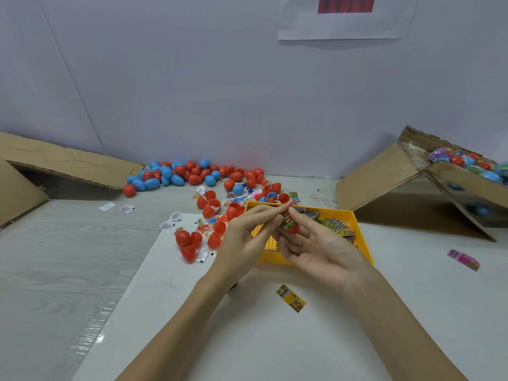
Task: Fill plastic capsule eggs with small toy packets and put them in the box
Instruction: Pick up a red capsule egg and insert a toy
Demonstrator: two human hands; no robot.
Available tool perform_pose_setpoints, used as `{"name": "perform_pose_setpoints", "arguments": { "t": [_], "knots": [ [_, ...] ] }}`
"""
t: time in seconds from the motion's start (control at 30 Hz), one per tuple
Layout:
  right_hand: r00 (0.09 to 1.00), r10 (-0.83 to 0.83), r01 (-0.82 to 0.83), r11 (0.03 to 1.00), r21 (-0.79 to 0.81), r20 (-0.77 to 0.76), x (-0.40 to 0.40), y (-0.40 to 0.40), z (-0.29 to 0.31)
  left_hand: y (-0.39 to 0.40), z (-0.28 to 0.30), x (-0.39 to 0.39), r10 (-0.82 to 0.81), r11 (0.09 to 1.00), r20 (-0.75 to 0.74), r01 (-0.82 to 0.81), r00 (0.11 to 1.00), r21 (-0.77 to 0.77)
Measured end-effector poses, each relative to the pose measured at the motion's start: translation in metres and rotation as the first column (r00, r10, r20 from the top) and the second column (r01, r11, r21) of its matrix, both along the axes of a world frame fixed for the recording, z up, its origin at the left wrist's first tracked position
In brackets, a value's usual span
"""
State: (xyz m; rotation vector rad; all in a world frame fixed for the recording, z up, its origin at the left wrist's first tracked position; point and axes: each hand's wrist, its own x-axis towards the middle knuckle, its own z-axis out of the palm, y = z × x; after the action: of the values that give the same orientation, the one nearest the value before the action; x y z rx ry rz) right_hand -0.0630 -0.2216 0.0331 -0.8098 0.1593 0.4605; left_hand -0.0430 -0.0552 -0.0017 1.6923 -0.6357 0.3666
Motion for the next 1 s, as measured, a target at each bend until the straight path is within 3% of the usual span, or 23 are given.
{"name": "perform_pose_setpoints", "arguments": {
  "t": [0.2, 0.4, 0.57, 0.67, 0.9, 1.0],
  "knots": [
    [0.998, -0.036, 0.037, 0.999, -0.020, 0.058, 0.002, 0.001, 0.003, -0.014, 0.001, -0.008, 0.080, 0.997, 0.042, -0.080, 0.996, -0.018],
    [0.986, -0.013, 0.040, 0.986, -0.162, 0.163, 0.004, -0.004, -0.001, -0.004, 0.004, 0.000, 0.168, 0.986, 0.075, -0.166, 0.983, -0.029],
    [0.940, -0.013, 0.138, 0.929, -0.345, 0.341, 0.002, -0.005, -0.006, 0.001, 0.008, 0.002, 0.108, 0.994, 0.066, -0.109, 0.992, 0.017],
    [0.925, -0.020, 0.177, 0.907, -0.383, 0.380, 0.001, -0.001, -0.006, 0.003, 0.008, 0.003, 0.111, 0.984, 0.173, -0.133, 0.979, 0.119],
    [0.881, -0.072, 0.342, 0.781, -0.523, 0.469, -0.001, 0.005, -0.010, 0.001, 0.006, -0.001, 0.144, 0.940, 0.334, -0.235, 0.931, 0.248],
    [0.818, -0.067, 0.485, 0.614, -0.623, 0.571, -0.001, 0.010, -0.015, -0.004, 0.005, -0.006, 0.199, 0.924, 0.345, -0.293, 0.917, 0.246]
  ]
}}
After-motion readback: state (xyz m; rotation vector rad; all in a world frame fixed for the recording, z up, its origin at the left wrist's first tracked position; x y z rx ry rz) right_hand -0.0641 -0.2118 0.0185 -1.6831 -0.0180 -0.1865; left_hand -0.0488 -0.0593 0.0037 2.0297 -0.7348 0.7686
